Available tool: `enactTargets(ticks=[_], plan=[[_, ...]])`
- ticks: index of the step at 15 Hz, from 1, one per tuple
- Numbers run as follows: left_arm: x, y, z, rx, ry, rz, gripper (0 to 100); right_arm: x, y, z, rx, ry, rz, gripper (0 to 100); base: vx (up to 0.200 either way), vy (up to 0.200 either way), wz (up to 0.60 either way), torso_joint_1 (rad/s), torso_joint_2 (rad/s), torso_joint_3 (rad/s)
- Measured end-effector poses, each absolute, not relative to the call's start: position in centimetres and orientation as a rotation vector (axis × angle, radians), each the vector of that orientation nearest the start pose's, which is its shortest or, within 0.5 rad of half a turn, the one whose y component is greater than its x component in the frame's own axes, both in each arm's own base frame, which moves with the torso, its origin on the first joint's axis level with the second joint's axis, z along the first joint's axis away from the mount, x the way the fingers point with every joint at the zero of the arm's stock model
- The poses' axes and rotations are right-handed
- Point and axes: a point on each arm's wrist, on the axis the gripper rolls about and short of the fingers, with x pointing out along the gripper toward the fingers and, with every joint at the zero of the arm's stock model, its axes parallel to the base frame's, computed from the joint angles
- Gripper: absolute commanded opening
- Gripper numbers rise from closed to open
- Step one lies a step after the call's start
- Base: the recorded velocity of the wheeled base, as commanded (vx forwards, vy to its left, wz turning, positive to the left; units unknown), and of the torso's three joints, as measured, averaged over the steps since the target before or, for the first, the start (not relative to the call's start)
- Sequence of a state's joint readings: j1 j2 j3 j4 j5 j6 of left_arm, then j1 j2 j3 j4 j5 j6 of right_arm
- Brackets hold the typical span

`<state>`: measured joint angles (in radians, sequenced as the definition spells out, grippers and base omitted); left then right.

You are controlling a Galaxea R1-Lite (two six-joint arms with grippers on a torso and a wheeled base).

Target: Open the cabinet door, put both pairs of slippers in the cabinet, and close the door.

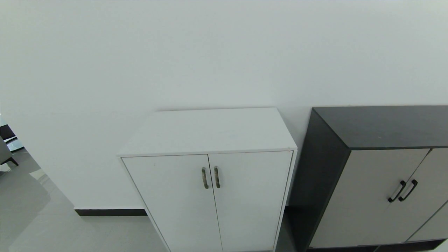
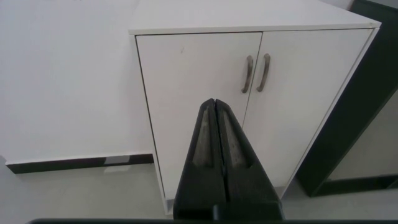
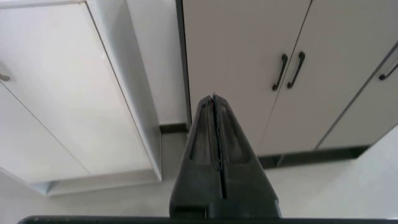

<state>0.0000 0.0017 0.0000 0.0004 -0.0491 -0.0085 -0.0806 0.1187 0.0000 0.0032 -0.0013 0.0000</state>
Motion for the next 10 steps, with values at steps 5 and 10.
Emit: enactTargets(ticks=[5, 10], plan=[[-2.27, -0.11, 7.55, -0.011, 0.002, -0.048, 0, -1.80, 0.02, 7.64, 0.000, 0.067, -0.015, 0, 0.000, 0.000, 0.00, 0.000, 0.00, 0.000], [-2.27, -0.10, 7.55, -0.009, 0.002, -0.046, 0, -2.21, 0.00, 7.55, 0.003, 0.011, -0.001, 0, 0.000, 0.000, 0.00, 0.000, 0.00, 0.000]])
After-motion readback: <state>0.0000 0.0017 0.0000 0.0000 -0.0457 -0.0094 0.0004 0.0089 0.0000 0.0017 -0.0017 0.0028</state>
